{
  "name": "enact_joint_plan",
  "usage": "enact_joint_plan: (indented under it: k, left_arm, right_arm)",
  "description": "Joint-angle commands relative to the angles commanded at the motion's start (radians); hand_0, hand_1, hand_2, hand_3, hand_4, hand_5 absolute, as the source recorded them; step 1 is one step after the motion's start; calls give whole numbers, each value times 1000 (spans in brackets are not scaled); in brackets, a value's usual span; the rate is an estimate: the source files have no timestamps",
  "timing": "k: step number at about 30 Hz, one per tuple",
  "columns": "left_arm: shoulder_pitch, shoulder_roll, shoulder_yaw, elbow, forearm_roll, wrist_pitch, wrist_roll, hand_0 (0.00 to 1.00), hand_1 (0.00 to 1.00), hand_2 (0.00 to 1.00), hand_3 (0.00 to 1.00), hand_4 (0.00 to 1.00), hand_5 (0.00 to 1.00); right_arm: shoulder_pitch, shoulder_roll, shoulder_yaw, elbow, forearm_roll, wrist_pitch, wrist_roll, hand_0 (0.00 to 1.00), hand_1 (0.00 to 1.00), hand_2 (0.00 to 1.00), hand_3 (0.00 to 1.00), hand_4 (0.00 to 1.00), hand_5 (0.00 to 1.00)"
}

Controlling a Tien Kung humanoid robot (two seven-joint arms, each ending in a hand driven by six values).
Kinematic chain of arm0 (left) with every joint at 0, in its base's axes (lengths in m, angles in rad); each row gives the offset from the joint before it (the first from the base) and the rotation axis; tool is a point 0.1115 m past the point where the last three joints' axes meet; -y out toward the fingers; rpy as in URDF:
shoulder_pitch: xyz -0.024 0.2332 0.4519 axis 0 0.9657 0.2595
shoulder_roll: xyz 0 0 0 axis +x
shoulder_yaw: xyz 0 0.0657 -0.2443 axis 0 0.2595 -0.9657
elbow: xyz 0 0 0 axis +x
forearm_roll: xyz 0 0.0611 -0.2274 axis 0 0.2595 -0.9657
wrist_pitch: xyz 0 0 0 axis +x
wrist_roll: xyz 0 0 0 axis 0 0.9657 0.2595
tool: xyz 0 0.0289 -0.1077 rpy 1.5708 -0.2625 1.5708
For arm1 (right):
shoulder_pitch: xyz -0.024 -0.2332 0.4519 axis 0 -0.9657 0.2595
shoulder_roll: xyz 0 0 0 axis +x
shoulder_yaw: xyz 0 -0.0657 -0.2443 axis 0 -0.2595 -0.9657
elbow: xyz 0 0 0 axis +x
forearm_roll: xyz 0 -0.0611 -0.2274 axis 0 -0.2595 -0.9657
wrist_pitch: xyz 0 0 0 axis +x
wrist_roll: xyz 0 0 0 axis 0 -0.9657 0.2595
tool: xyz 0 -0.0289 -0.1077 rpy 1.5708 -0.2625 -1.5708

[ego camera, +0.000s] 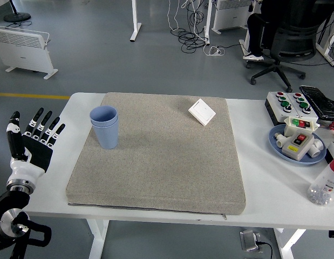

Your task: Push cup pick cup insert cup

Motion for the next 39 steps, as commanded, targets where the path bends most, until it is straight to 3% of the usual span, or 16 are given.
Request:
enact_joint_plan:
  k: [6, 39]
  left_arm:
    - [23, 0, 9, 8, 1, 8, -37, 766, 796, 871, 817, 664, 998]
    - [37, 0, 61, 38, 8, 15, -29, 789, 816, 890, 820, 651, 998]
  right_arm:
    - [4, -1, 3, 0, -5, 1, -1, 755, 628, 650, 560, 79, 462]
    - [-15, -2, -2, 0, -18, -2, -10, 755, 629, 649, 559, 78, 464]
